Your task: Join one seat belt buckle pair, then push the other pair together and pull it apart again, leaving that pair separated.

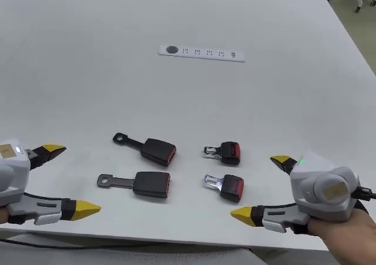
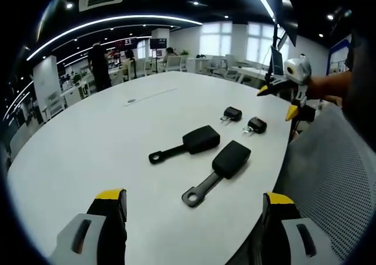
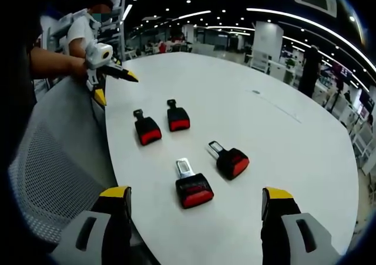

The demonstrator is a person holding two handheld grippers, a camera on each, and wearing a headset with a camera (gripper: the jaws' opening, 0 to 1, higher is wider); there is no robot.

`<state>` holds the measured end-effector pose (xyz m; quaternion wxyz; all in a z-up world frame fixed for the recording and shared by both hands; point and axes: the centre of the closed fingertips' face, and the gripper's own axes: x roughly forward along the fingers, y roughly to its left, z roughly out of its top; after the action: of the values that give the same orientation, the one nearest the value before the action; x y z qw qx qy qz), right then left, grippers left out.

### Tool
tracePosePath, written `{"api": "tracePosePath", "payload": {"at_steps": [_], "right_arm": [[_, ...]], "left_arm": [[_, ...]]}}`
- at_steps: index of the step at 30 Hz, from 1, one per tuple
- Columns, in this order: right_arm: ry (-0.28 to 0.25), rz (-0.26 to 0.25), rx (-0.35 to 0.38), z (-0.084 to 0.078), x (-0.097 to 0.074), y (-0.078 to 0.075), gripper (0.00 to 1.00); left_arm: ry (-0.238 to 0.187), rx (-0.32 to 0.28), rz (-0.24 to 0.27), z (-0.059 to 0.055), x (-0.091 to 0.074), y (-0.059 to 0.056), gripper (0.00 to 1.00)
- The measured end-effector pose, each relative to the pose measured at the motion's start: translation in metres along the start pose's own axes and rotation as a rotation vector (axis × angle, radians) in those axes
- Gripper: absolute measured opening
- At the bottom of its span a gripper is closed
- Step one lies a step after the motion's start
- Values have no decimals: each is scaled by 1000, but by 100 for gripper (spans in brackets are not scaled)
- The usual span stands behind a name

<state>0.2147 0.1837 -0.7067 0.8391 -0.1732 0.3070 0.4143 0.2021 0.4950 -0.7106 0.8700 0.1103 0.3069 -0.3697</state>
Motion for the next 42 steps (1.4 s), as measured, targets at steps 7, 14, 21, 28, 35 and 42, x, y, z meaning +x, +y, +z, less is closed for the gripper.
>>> {"api": "tracePosePath", "payload": {"at_steps": [7,14,21,28,35,42], "right_arm": [[2,4,-3,1,1,1,93],[7,7,-4,0,1,2,93],[6,4,-6,2,1,0,92],[7,1,-4,2,2,-2,92],[11,3,-3,2,2,-1,91],[13,1,-2,1,2,0,91]], "left_arm": [[1,0,-3,-1,0,0,97],[3,2,-8,-2,1,0,97],[5,3,-8,-1,1,-1,97],[3,1,-5,-1,1,0,97],[2,4,-2,-2,1,1,97],[6,11,-2,0,1,-2,97]]}}
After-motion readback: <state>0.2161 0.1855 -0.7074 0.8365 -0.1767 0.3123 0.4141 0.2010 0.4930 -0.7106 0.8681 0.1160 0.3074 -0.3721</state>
